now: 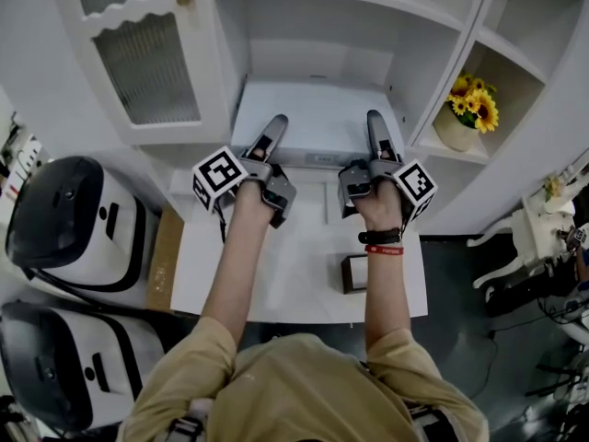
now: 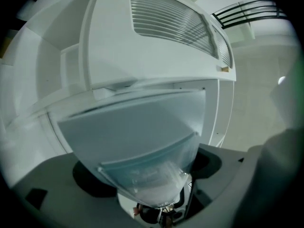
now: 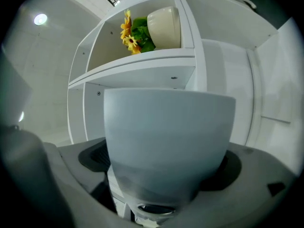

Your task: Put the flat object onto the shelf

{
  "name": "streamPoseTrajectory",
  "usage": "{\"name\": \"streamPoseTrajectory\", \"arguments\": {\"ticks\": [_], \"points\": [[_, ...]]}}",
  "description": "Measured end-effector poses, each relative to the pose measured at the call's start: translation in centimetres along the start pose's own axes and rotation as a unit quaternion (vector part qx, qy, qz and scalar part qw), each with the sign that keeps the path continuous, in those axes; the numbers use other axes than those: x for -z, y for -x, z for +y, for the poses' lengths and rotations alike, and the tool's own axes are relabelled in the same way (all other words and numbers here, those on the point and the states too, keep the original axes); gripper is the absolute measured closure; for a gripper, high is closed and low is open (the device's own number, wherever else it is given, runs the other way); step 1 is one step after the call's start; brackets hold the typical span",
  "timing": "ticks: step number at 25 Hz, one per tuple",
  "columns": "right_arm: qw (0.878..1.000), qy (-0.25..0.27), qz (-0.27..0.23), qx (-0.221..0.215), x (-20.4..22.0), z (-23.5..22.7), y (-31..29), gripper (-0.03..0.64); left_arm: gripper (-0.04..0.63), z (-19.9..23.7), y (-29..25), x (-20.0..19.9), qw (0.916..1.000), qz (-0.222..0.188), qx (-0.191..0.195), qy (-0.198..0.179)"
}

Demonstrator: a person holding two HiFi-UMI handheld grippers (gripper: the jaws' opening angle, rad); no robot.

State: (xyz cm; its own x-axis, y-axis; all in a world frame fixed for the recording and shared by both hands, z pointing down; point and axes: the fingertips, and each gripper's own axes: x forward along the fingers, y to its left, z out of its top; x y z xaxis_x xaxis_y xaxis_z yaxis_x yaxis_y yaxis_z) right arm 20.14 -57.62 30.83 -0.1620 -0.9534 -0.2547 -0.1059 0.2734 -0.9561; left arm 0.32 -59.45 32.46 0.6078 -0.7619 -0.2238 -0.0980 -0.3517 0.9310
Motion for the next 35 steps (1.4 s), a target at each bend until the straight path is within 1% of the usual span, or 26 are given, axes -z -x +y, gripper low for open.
{"name": "streamPoseTrajectory", "arguments": {"ticks": [2,6,13,17,20,22,24,27,29,32,35], "points": [[1.0,-0.003,0.003,-0.011,0.0,0.1,0.1,0.094,0.163,-0.2,0.2,0.1,0.9999,0.005,0.007,-0.008],[1.0,-0.004,0.007,-0.025,0.1,-0.2,0.8,0.094,0.158,-0.3,1.0,0.3,0.9996,0.006,0.007,-0.025],[0.999,0.023,0.028,-0.025,0.9,0.6,2.6,0.094,0.16,-0.2,3.1,0.3,0.9993,0.005,0.003,-0.038],[0.997,0.068,0.025,-0.026,0.8,0.6,4.0,0.094,0.16,0.0,4.7,0.4,0.9992,-0.002,0.0,-0.041],[0.994,0.104,0.029,-0.02,1.0,0.7,5.5,0.094,0.16,-0.1,6.3,0.6,0.9985,-0.008,-0.004,-0.054],[0.992,0.118,0.031,-0.019,1.2,0.8,6.5,0.094,0.16,-0.2,7.4,0.8,0.9972,-0.01,-0.011,-0.073],[0.991,0.132,0.031,-0.016,1.5,0.8,7.5,0.094,0.16,-0.5,8.4,1.2,0.9948,-0.008,-0.021,-0.1],[0.986,0.161,0.033,-0.009,1.8,0.6,9.1,0.095,0.161,-1.1,9.9,2.0,0.9897,-0.001,-0.031,-0.14],[0.981,0.19,0.033,-0.002,1.8,0.3,10.2,0.095,0.161,-1.3,10.9,2.6,0.9854,0.002,-0.04,-0.166],[0.97,0.241,0.038,0.009,2.0,0.3,11.7,0.095,0.161,-1.5,12.0,3.4,0.9779,0.014,-0.049,-0.203],[0.951,0.307,0.04,0.025,2.2,0.4,12.8,0.095,0.161,-2.0,12.7,4.1,0.9691,0.022,-0.053,-0.24]]}}
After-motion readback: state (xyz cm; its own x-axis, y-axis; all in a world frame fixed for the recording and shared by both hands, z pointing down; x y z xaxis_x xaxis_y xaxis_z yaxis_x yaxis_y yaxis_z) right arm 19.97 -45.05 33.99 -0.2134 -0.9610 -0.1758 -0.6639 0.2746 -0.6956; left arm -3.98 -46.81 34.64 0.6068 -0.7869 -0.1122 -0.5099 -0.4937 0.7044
